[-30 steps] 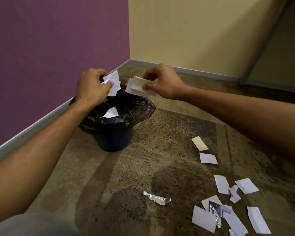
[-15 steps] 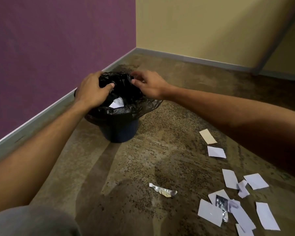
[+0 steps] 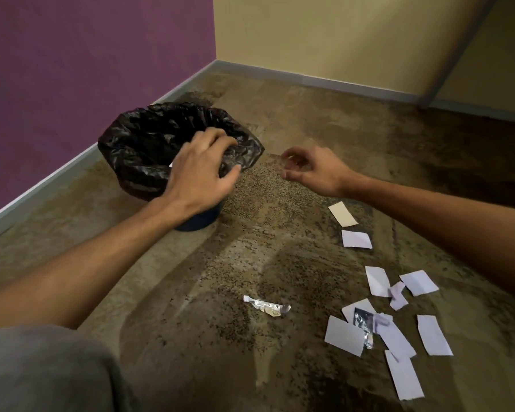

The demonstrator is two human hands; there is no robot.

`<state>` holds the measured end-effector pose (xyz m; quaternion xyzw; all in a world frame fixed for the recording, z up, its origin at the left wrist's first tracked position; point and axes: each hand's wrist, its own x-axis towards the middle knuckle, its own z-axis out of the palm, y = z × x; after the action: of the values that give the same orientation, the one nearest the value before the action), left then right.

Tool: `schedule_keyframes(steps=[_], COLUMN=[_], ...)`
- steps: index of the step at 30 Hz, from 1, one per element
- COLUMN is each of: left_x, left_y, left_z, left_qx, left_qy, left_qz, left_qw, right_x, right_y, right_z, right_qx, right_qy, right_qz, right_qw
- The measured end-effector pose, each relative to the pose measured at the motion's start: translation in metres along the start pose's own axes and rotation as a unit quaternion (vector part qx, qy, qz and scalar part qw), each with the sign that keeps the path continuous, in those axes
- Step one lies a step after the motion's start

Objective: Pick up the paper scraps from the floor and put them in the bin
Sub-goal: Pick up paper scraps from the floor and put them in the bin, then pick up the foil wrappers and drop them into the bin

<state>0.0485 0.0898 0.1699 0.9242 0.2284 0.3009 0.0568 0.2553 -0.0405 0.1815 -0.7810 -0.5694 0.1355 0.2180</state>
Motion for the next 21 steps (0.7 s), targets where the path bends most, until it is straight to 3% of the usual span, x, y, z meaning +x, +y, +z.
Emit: schedule_keyframes(steps=[6, 12, 21], left_x=[-0.03, -0.061, -0.083], left_y=[0.032, 0.054, 0.063], left_z=[0.04, 0.082, 0.118], left_qx=[-0.004, 0.007, -0.024], left_qy=[-0.114, -0.249, -0.353], left_qz=[0.074, 0.127, 0.157], left_qw=[0.991, 0.96, 0.922], right_x=[-0.033, -0.071, -0.136], right_y=[0.042, 0.085, 0.136], right_z=[0.002, 0.015, 0.052], right_qx=[-0.012, 0.016, 0.087], right_qy=[0.004, 0.014, -0.007], right_qz=[0.046, 0.086, 0.175], right_qw=[0.999, 0.996, 0.981])
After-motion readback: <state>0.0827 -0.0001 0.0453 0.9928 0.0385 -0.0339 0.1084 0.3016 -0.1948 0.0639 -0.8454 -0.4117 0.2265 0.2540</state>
